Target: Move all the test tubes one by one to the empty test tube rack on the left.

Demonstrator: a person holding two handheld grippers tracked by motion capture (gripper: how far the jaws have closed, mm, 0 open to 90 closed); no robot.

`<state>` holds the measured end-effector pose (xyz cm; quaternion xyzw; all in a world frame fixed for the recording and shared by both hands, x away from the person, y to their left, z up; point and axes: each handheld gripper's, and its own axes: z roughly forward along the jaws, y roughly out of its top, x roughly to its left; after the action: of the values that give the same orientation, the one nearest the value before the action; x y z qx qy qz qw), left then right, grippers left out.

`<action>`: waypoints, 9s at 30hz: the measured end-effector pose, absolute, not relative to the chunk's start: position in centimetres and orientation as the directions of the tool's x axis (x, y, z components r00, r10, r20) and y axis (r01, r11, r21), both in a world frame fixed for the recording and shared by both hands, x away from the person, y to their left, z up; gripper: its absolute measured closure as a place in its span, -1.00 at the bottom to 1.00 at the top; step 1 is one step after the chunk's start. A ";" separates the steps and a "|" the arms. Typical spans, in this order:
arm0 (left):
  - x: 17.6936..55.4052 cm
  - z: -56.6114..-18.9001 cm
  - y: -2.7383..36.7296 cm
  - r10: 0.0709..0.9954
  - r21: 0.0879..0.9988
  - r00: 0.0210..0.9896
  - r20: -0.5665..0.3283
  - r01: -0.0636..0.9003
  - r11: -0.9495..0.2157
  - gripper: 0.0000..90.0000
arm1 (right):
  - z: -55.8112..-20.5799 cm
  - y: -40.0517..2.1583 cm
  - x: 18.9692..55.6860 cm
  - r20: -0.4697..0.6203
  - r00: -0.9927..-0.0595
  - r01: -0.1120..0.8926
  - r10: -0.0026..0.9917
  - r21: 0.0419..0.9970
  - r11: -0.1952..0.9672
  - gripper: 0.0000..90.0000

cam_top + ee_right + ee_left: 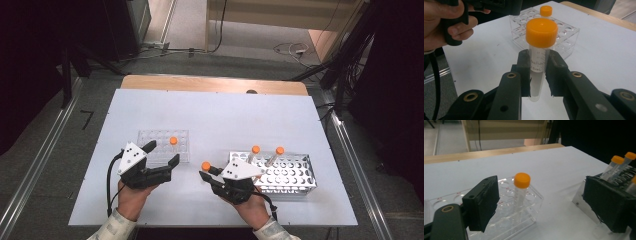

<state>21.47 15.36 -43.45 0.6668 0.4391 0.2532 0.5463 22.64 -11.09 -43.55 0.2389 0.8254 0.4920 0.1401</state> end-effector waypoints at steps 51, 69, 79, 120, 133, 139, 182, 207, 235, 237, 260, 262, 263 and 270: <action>20.9 -43.3 12.5 0.719 0.949 0.674 -0.169 0.309 -0.068 0.55 | -44.1 -8.7 23.2 0.038 -0.863 0.286 0.504 0.859 0.425 -0.34; 21.3 -41.2 16.2 0.778 0.953 0.596 -0.198 0.303 0.010 0.55 | -43.2 -11.1 21.1 0.028 -0.870 0.262 0.492 0.872 0.413 -0.46; 21.8 -40.3 18.1 0.821 0.960 0.541 -0.183 0.279 0.030 0.55 | -43.2 -11.5 21.2 0.029 -0.865 0.265 0.501 0.874 0.406 -0.46; 25.5 -42.0 17.6 0.884 0.963 0.461 -0.082 0.266 -0.050 0.55 | -43.1 -11.8 21.1 0.034 -0.855 0.269 0.517 0.881 0.388 -0.45; 25.5 -43.2 17.4 0.885 0.957 0.461 -0.073 0.283 -0.069 0.53 | -43.1 -11.8 21.0 0.028 -0.855 0.268 0.518 0.879 0.394 -0.45; 25.5 -43.4 17.2 0.883 0.956 0.464 -0.074 0.285 -0.070 0.52 | -43.2 -11.8 21.1 0.028 -0.854 0.269 0.520 0.879 0.394 -0.45; 24.2 -43.1 17.4 0.904 0.957 0.404 -0.140 0.289 0.019 -0.60 | -40.9 -17.9 20.6 0.024 -0.778 0.259 0.628 0.923 0.284 -0.43; 24.5 -43.4 17.3 0.912 0.948 0.388 -0.135 0.318 0.005 -0.76 | -43.5 -22.5 21.1 0.024 -0.693 0.295 0.721 0.921 0.253 -0.38; 24.4 -43.4 17.4 0.908 0.947 0.393 -0.143 0.322 0.010 -0.75 | -46.7 -23.2 21.4 0.007 -0.682 0.323 0.732 0.900 0.292 0.25; 24.4 -43.4 17.4 0.908 0.946 0.393 -0.145 0.323 0.011 -0.75 | -46.8 -23.1 21.4 0.010 -0.681 0.328 0.733 0.898 0.293 0.28; 24.4 -43.4 17.4 0.905 0.947 0.399 -0.148 0.322 0.013 -0.75 | -44.5 -23.1 21.2 0.016 -0.679 0.300 0.734 0.919 0.258 0.60; 24.3 -43.4 17.4 0.905 0.947 0.399 -0.148 0.321 0.013 -0.75 | -43.9 -23.0 21.0 0.007 -0.675 0.289 0.738 0.923 0.255 0.60; 24.3 -43.4 17.4 0.905 0.947 0.399 -0.148 0.321 0.013 -0.75 | -43.5 -23.1 21.0 0.006 -0.673 0.287 0.740 0.924 0.253 0.60; 24.3 -43.3 17.4 0.905 0.947 0.398 -0.151 0.321 0.017 -0.75 | -41.6 -23.0 20.7 0.006 -0.680 0.250 0.733 0.942 0.224 0.60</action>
<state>24.33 17.39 -43.30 0.6450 0.4750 0.2747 0.5318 20.69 -22.98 -41.55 0.3286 0.7484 0.5291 0.2281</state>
